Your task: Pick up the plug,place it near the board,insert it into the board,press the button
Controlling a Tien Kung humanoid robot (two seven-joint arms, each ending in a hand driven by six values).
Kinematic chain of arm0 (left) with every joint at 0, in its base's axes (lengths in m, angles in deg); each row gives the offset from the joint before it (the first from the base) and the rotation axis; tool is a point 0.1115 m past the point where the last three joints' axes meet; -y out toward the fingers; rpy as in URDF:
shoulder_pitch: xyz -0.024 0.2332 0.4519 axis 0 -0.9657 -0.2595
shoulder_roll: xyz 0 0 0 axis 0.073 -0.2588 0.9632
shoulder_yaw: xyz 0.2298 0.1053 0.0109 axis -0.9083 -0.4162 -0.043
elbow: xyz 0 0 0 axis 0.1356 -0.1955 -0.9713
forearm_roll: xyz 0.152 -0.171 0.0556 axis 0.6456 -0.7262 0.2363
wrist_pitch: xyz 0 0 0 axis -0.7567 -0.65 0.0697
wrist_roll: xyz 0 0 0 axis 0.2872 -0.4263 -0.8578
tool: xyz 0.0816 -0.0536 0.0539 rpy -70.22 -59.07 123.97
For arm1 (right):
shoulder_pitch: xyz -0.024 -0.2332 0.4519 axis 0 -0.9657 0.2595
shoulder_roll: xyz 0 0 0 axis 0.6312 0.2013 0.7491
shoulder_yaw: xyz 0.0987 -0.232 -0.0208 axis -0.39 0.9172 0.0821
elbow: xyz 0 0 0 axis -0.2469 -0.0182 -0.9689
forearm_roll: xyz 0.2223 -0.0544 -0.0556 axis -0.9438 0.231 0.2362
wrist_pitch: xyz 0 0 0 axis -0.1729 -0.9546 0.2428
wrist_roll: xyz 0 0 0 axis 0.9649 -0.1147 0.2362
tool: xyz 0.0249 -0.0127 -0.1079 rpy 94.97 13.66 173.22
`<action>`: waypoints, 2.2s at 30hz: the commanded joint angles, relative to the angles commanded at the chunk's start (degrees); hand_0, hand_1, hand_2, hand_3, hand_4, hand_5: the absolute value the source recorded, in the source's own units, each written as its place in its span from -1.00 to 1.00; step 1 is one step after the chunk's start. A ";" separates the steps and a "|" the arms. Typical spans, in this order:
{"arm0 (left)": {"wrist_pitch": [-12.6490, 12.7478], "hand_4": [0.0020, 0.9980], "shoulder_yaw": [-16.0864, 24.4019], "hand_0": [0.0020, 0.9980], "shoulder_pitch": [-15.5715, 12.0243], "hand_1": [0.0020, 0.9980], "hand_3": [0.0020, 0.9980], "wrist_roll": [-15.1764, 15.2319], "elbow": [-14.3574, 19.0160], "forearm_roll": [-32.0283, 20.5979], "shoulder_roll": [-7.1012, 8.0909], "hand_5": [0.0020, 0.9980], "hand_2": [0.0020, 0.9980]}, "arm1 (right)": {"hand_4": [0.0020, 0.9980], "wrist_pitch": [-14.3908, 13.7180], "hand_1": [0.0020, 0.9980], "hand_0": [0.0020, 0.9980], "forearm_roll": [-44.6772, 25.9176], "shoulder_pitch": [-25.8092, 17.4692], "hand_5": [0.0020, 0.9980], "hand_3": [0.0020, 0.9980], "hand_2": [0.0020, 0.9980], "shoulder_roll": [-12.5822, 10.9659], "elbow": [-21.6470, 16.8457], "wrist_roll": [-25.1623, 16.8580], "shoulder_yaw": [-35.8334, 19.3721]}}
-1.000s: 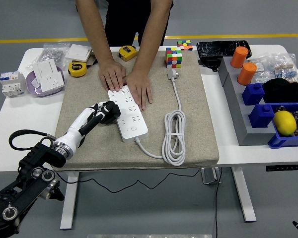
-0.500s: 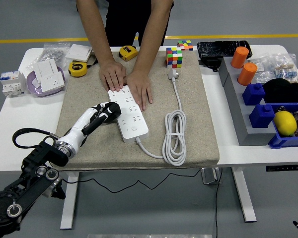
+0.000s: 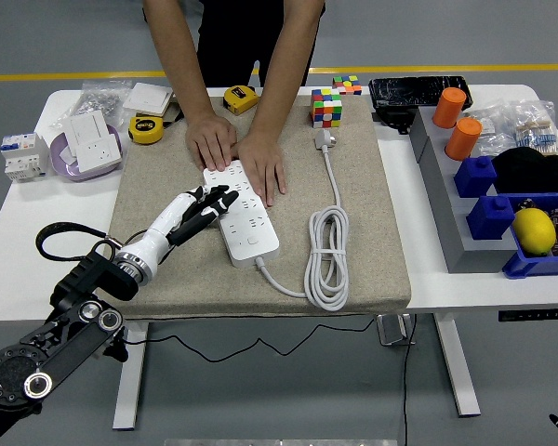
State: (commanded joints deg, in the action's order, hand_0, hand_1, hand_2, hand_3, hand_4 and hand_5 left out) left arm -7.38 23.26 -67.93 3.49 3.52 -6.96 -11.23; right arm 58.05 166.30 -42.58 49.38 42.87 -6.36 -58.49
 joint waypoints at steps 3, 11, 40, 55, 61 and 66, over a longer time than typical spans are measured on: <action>-0.21 1.00 -0.61 1.00 0.37 0.97 0.73 -0.48 -0.09 0.58 0.16 1.00 0.81 | 1.00 -0.01 0.67 1.00 -0.01 0.02 0.66 0.49 0.46 -0.01 0.00 0.01 0.06; -0.39 1.00 -1.64 1.00 2.19 0.97 0.73 -1.52 0.75 3.16 0.48 1.00 0.80 | 1.00 -0.01 0.67 1.00 0.11 0.18 0.66 0.49 0.46 -0.23 0.00 0.16 0.02; -1.13 1.00 0.04 1.00 2.80 0.92 0.68 -7.46 2.62 19.26 2.24 1.00 0.76 | 1.00 -0.10 0.67 1.00 -0.39 0.58 0.67 0.49 0.46 -0.25 0.00 0.10 -0.10; -4.54 1.00 -2.61 1.00 4.53 0.92 0.69 -8.48 0.74 19.26 2.22 1.00 0.76 | 1.00 -0.02 0.67 1.00 -0.05 0.38 0.67 0.49 0.46 -0.24 0.00 0.18 -0.22; -4.73 1.00 -3.31 1.00 5.54 0.91 0.68 -8.45 0.44 20.16 1.97 1.00 0.75 | 1.00 -0.02 0.67 1.00 0.00 0.49 0.68 0.49 0.46 -0.29 0.00 0.16 -0.13; -4.81 1.00 -3.66 1.00 6.30 0.91 0.68 -8.63 -0.33 20.71 1.76 1.00 0.75 | 1.00 0.00 0.67 1.00 -0.03 0.58 0.68 0.49 0.46 -0.34 0.00 0.12 0.03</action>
State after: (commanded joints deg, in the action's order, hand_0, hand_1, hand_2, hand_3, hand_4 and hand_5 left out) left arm -12.19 19.59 -61.63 -5.14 3.20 13.75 -9.47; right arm 58.05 166.28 -42.01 49.03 42.87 -6.24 -58.46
